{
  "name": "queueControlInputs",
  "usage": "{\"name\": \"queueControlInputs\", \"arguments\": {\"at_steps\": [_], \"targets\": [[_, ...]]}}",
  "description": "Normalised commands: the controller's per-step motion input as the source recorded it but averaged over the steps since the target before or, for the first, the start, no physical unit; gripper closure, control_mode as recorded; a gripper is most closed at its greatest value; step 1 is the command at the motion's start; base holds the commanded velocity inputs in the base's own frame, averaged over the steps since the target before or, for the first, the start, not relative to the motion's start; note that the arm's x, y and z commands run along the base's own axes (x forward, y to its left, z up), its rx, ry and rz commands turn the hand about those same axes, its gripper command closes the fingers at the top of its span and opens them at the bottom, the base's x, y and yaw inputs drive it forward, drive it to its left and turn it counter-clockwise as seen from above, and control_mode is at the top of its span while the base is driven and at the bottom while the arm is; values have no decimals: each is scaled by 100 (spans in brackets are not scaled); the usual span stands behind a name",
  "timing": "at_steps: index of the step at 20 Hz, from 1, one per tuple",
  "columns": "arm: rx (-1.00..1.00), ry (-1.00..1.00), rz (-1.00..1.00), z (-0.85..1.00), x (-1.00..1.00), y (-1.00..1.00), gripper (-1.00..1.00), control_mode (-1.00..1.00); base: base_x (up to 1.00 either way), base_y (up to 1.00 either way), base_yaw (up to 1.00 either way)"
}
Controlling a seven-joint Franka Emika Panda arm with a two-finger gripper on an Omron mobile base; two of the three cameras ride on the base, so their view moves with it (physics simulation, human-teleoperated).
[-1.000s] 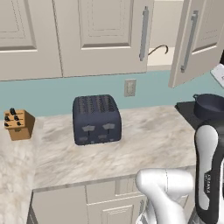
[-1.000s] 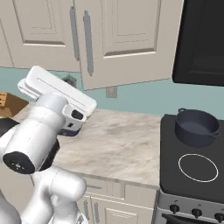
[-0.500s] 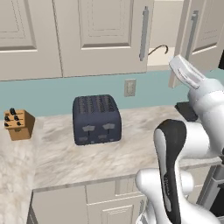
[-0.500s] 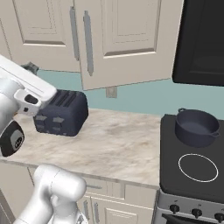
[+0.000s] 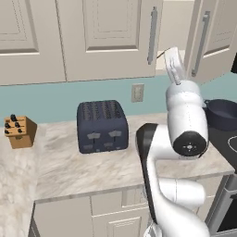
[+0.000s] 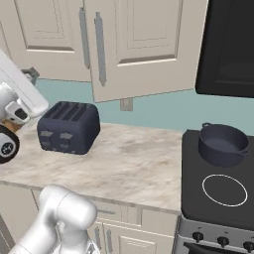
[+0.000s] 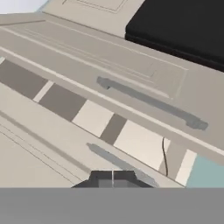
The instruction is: Open the cabinet and move the ladle to the pot. Then close the cabinet.
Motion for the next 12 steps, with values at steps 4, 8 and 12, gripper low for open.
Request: {"name": "queueControlInputs", "arguments": {"at_steps": [4, 8, 12], "targets": [[50, -1, -23, -27, 59, 0, 100, -100, 0, 0, 0], [24, -2, -26, -16, 76, 0, 100, -100, 0, 0, 0], [4, -4, -18, -4, 78, -2, -100, -100, 0, 0, 0]]}}
